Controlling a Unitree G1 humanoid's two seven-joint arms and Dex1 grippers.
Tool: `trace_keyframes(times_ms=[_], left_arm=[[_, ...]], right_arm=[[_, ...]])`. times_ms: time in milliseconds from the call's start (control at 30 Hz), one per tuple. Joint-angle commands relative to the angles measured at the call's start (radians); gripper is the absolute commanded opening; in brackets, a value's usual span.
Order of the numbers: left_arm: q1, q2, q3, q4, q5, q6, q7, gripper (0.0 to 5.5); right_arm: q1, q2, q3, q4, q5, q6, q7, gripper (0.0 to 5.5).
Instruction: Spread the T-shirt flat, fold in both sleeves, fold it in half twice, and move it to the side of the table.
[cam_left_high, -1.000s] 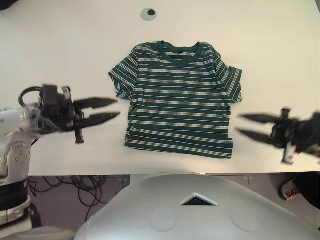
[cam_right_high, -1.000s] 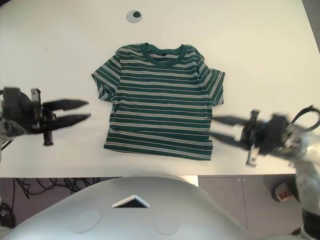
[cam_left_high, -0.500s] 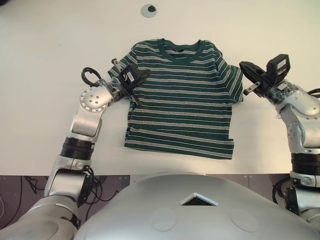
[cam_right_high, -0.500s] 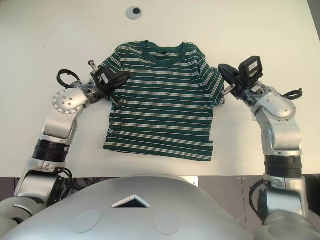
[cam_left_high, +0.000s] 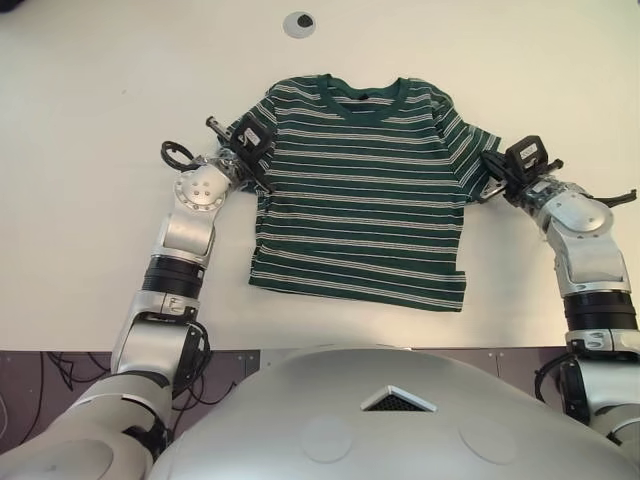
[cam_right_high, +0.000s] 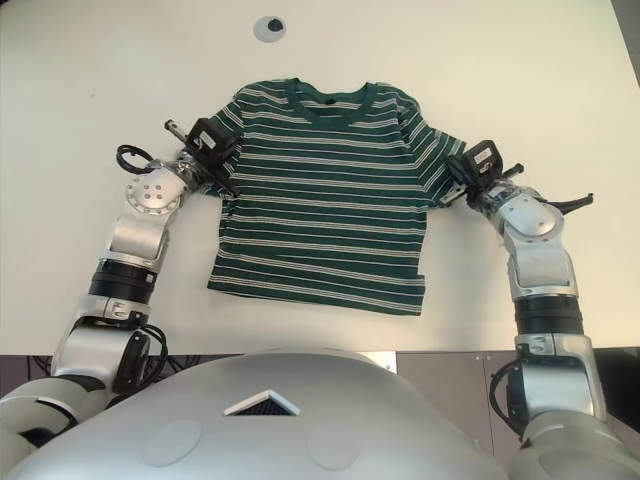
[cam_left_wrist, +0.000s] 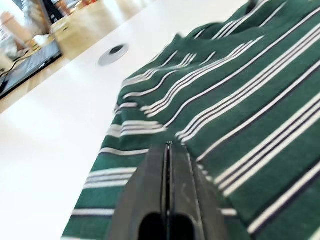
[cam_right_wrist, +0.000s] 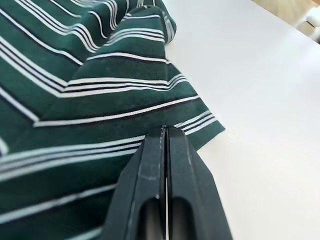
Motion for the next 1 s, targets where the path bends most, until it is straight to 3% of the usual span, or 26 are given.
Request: trace_keyframes(times_ms=[33, 200, 400, 533, 633, 700, 800, 1000], left_arm=[[0.054, 0.026, 0.023, -0.010, 0.007, 0.049, 0.013, 0.02], [0.067, 0.031, 0.026, -0.004, 0.000, -0.006, -0.001, 0.02], [0.078, 0.014, 0.006, -0.071, -0.082, -0.424, -0.077, 0.02], [0.116, 0.042, -0.028, -0.149, -0.218, -0.477, -0.260, 0.02], [0.147, 0.077, -0.069, -0.222, -0.340, -0.375, -0.433, 0.02], [0.166, 0.115, -0.096, -0.259, -0.423, -0.171, -0.529, 0.02], [0.172, 0.183, -0.147, -0.282, -0.450, 0.098, -0.602, 0.02], [0.190, 0.252, -0.163, -0.468, -0.558, 0.395, -0.677, 0.02]], right_arm=[[0.047, -0.006, -0.043, 0.060, -0.017, 0.053, -0.035, 0.00], [0.077, 0.025, -0.057, -0.008, 0.020, 0.010, -0.002, 0.00], [0.014, 0.122, -0.148, -0.208, 0.084, -0.281, -0.077, 0.00], [-0.019, 0.178, -0.050, -0.272, 0.132, -0.263, 0.009, 0.00], [-0.071, 0.230, 0.016, -0.189, 0.234, -0.140, 0.132, 0.00], [-0.119, 0.257, 0.050, -0.102, 0.256, -0.086, 0.201, 0.00], [-0.169, 0.289, 0.117, -0.014, 0.243, 0.001, 0.265, 0.00], [-0.286, 0.346, 0.217, 0.211, 0.142, 0.118, 0.285, 0.00]])
